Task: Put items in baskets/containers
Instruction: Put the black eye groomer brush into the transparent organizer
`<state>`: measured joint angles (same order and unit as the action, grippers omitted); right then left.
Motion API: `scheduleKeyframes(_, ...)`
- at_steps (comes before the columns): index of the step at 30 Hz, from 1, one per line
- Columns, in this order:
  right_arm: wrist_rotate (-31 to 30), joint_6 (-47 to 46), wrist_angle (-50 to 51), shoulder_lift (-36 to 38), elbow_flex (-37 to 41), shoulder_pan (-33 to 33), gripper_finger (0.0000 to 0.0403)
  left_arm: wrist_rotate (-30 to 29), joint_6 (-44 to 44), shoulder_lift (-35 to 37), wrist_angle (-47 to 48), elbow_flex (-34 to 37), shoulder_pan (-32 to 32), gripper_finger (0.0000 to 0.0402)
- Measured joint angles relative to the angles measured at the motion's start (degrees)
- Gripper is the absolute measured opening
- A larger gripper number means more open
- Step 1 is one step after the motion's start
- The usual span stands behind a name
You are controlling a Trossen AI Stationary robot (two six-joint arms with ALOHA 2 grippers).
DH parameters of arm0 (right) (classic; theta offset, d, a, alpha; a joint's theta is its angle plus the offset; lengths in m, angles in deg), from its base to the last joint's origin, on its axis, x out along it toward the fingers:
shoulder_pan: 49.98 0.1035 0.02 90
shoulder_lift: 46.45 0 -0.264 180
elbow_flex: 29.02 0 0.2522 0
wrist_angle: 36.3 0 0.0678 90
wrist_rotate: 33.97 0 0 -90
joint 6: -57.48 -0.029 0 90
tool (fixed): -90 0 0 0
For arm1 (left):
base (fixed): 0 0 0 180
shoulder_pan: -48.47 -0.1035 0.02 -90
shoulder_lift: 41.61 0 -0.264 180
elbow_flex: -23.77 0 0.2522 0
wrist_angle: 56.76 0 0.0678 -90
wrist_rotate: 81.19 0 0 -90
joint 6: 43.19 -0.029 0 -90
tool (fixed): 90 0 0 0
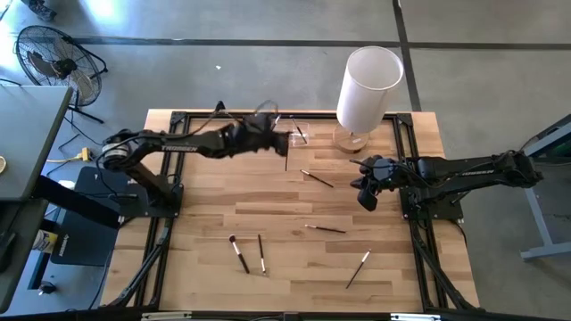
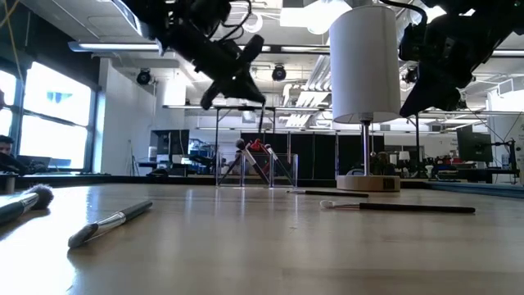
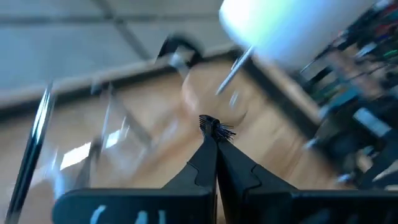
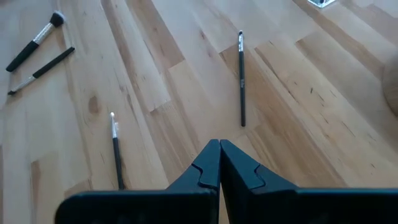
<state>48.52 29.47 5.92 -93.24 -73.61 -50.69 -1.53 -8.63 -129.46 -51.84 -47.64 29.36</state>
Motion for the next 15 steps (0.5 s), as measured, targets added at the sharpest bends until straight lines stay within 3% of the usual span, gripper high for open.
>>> scheduleKeyframes(5,-3.27,-0.22,-0.03,-0.01,0.0,-0.02,0.0,10.84,-6.65,0.0,-15.18,0.92,-7.54,0.0)
scheduleKeyframes(10,-6.39,-2.49,-0.05,-0.01,0.0,-0.02,0.0,19.75,-7.97,0.0,-30.39,5.97,-15.39,0.0)
scheduleKeyframes(15,-9.6,-4.37,-0.05,-0.01,0.0,-0.04,0.0,26.94,-16.63,-0.09,-38.11,9.61,-20.3,0.0)
